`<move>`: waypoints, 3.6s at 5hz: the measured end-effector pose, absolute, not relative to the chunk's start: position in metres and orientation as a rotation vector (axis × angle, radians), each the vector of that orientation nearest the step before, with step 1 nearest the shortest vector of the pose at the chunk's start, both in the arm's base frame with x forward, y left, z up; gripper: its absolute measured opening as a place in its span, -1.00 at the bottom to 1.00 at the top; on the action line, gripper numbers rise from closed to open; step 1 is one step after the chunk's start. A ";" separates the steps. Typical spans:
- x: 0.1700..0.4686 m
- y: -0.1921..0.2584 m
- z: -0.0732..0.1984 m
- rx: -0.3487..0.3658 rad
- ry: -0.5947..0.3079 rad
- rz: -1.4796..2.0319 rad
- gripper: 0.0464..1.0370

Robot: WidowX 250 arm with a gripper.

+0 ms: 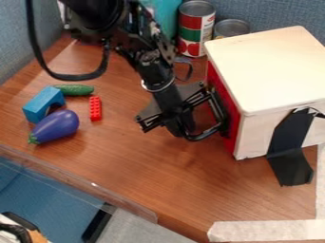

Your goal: Open the drawer

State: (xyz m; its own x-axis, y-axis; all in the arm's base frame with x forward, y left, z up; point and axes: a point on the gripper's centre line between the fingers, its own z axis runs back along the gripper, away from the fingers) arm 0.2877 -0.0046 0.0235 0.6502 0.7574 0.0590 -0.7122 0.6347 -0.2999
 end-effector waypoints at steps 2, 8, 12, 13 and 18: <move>0.259 0.013 0.028 -0.258 -0.179 0.862 -0.81; 0.232 0.042 0.028 -0.222 -0.026 0.803 -0.84; 0.219 0.049 0.046 -0.230 0.018 0.796 -0.84; 0.222 0.054 0.041 -0.221 0.034 0.763 -0.84; 0.219 0.055 0.122 -0.183 -0.054 0.640 0.93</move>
